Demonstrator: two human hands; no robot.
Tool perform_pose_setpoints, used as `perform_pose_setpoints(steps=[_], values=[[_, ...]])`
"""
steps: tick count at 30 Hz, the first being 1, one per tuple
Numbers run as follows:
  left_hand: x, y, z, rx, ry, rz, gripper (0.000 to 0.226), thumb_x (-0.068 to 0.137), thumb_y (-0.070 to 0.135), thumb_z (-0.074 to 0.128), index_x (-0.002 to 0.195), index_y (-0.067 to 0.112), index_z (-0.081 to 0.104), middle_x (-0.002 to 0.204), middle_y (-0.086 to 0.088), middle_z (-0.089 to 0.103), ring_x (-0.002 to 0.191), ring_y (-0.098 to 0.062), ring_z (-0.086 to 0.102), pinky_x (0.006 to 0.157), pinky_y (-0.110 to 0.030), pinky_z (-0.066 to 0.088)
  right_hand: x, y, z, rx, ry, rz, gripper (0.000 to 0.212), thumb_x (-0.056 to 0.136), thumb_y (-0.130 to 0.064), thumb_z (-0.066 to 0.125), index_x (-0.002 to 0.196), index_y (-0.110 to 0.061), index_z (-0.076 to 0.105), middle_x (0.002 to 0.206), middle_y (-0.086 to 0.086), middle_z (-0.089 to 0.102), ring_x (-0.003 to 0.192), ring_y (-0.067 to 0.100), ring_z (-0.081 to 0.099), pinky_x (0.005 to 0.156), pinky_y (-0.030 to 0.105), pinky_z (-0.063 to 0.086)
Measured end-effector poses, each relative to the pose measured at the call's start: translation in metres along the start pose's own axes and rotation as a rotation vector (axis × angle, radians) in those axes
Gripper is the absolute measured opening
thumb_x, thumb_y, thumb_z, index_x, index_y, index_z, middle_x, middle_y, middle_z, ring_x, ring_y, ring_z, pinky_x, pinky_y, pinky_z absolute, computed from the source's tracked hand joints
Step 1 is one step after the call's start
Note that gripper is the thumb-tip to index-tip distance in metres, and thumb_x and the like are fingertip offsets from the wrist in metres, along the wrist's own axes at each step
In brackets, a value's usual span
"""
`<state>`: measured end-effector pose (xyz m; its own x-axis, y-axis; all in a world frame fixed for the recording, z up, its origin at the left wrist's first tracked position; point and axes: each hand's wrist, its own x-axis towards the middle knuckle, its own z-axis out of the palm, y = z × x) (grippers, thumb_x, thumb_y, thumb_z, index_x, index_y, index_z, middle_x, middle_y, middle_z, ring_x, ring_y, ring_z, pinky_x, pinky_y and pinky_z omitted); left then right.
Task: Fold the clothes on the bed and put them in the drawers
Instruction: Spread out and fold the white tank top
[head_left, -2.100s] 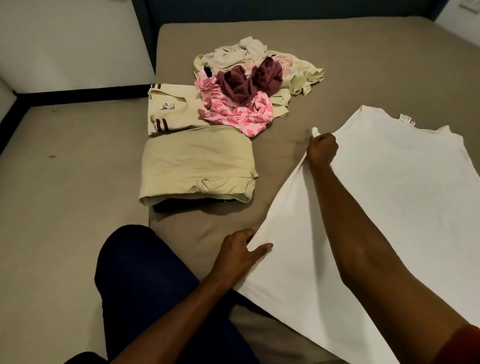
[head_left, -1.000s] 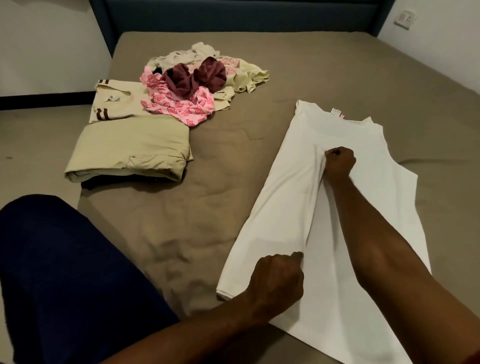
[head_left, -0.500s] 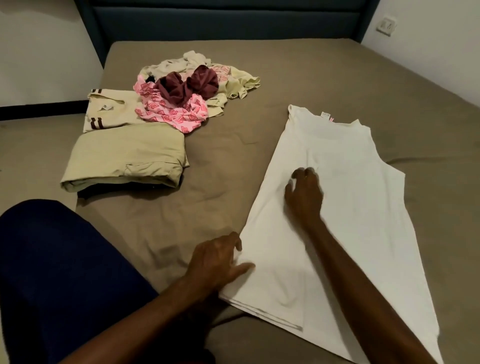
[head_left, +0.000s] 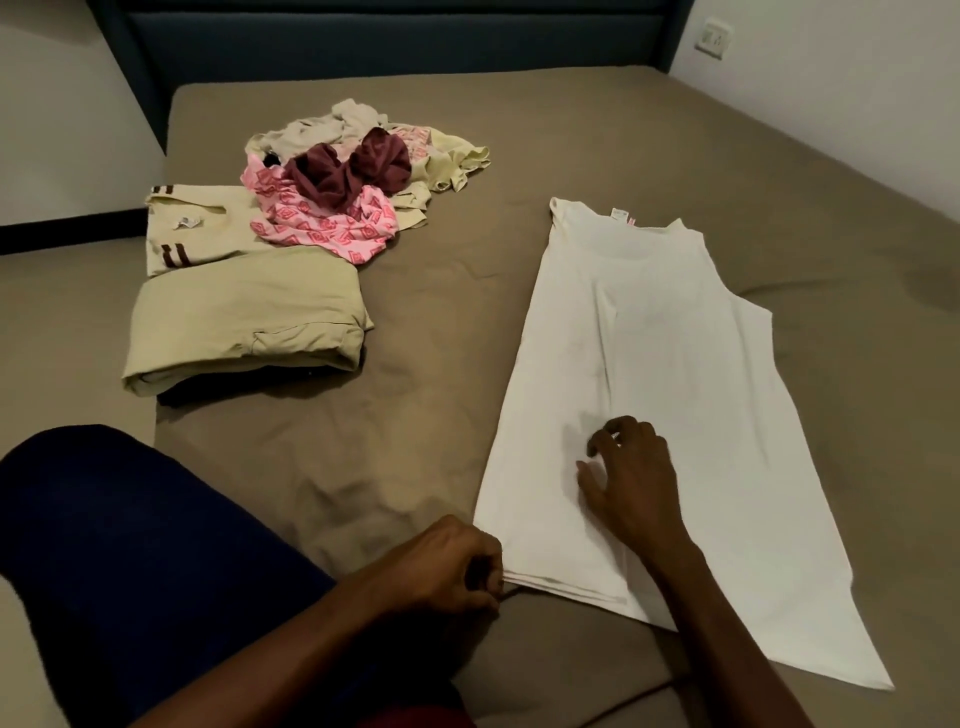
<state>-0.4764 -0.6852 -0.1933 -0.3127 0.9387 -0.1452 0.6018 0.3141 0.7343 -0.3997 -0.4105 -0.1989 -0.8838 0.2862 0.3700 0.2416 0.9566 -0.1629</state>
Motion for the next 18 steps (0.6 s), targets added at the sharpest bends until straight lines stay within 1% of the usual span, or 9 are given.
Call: perform_pose_setpoints(steps=[2,3,4,6,8,9,11,15,18], values=[[-0.001,0.006,0.003,0.047,-0.066,0.009,0.011,0.084,0.029,0.08,0.086,0.021,0.072,0.087,0.009,0.074,0.078,-0.007,0.068,0.072,-0.023,0.054,0.005,-0.022,0.004,0.083,0.039,-0.025,0.028,0.084,-0.03,0.076,0.105,-0.014,0.066,0.111,0.008,0.06,0.097,0.029,0.056,0.08,0.041,0.048],[0.001,0.009,0.002,0.053,-0.033,-0.012,0.013,0.083,0.031,0.08,0.084,0.021,0.072,0.084,0.01,0.074,0.076,-0.006,0.068,0.071,-0.025,0.055,0.009,-0.031,0.011,0.106,0.036,-0.04,0.031,0.087,-0.033,0.073,0.11,-0.014,0.065,0.112,0.008,0.06,0.098,0.028,0.055,0.081,0.041,0.048],[0.006,0.014,-0.002,0.032,0.064,-0.048,0.017,0.081,0.036,0.08,0.08,0.022,0.07,0.078,0.012,0.073,0.071,-0.005,0.067,0.068,-0.027,0.054,0.013,-0.04,0.018,0.102,0.012,-0.045,0.033,0.089,-0.036,0.071,0.113,-0.015,0.064,0.113,0.008,0.06,0.098,0.028,0.055,0.081,0.041,0.048],[0.022,0.019,-0.011,-0.052,0.392,-0.174,0.033,0.078,0.047,0.08,0.068,0.022,0.062,0.064,0.011,0.067,0.06,-0.005,0.063,0.062,-0.027,0.051,0.013,-0.051,0.032,0.043,-0.053,-0.033,0.035,0.093,-0.042,0.063,0.115,-0.016,0.063,0.113,0.009,0.058,0.096,0.03,0.056,0.08,0.041,0.047],[0.039,0.018,-0.022,-0.003,0.597,-0.367,0.04,0.079,0.053,0.08,0.068,0.024,0.054,0.065,0.009,0.064,0.065,-0.009,0.062,0.064,-0.028,0.047,-0.004,-0.057,0.038,-0.014,-0.069,-0.035,0.033,0.097,-0.043,0.053,0.115,-0.017,0.063,0.112,0.008,0.057,0.093,0.03,0.056,0.078,0.041,0.045],[0.045,0.013,-0.021,0.095,0.602,-0.462,0.041,0.08,0.057,0.078,0.075,0.025,0.053,0.074,0.008,0.067,0.074,-0.014,0.064,0.067,-0.03,0.047,-0.019,-0.06,0.037,-0.014,-0.066,-0.044,0.031,0.099,-0.042,0.051,0.116,-0.018,0.063,0.112,0.008,0.057,0.092,0.029,0.055,0.077,0.04,0.045],[0.049,0.006,-0.016,0.186,0.499,-0.593,0.05,0.078,0.065,0.076,0.088,0.023,0.05,0.091,0.003,0.067,0.088,-0.021,0.064,0.069,-0.032,0.044,-0.049,-0.065,0.026,0.034,-0.082,-0.054,0.03,0.099,-0.04,0.051,0.119,-0.021,0.062,0.114,0.006,0.056,0.092,0.026,0.054,0.078,0.04,0.048],[0.04,-0.003,0.005,-0.133,0.495,-0.589,0.061,0.058,0.057,0.093,0.079,0.015,0.055,0.08,0.003,0.064,0.074,-0.018,0.061,0.057,-0.03,0.04,-0.076,-0.058,0.001,0.329,-0.156,0.018,0.025,0.098,-0.044,0.059,0.116,-0.027,0.063,0.11,-0.008,0.055,0.096,0.015,0.054,0.081,0.033,0.049],[0.031,-0.002,0.009,-0.236,0.454,-0.596,0.063,0.045,0.052,0.099,0.074,0.014,0.057,0.074,0.001,0.067,0.066,-0.017,0.064,0.056,-0.036,0.05,-0.044,-0.045,0.001,0.338,-0.038,0.055,0.036,0.1,-0.049,0.05,0.119,-0.023,0.066,0.119,-0.004,0.061,0.107,0.02,0.057,0.089,0.037,0.049]])
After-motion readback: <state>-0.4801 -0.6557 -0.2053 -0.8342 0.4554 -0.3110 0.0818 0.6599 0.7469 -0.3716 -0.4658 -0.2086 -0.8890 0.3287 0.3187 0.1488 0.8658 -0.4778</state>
